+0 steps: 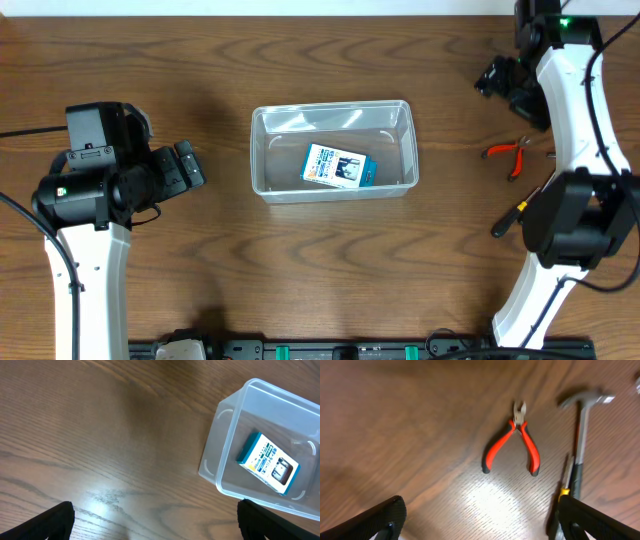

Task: Pack container
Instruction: 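Release the box and move the right gripper to the red pliers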

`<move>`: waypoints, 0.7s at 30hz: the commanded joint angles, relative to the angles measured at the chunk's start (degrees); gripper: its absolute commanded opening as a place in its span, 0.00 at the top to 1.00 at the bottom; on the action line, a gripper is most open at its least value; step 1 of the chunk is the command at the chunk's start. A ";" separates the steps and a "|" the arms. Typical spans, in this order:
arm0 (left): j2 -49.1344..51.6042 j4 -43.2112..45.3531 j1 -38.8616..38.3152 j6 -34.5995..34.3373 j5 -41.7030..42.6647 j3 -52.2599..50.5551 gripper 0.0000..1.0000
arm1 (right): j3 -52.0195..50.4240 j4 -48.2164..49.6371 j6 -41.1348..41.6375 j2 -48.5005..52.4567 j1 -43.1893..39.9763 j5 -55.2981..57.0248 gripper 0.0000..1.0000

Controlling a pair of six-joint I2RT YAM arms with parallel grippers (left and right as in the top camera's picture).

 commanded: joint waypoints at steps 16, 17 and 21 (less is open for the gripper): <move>0.31 -0.22 0.13 0.57 -0.68 1.05 0.04 | -21.42 19.30 2.84 1.66 -3.06 -5.60 0.01; 0.31 -0.22 0.13 0.57 -0.68 1.05 0.04 | -22.05 20.02 2.84 1.66 -3.06 -5.60 0.01; 0.31 -0.22 0.13 0.57 -0.68 1.05 0.04 | -24.87 23.26 3.32 1.66 -3.06 -5.57 0.01</move>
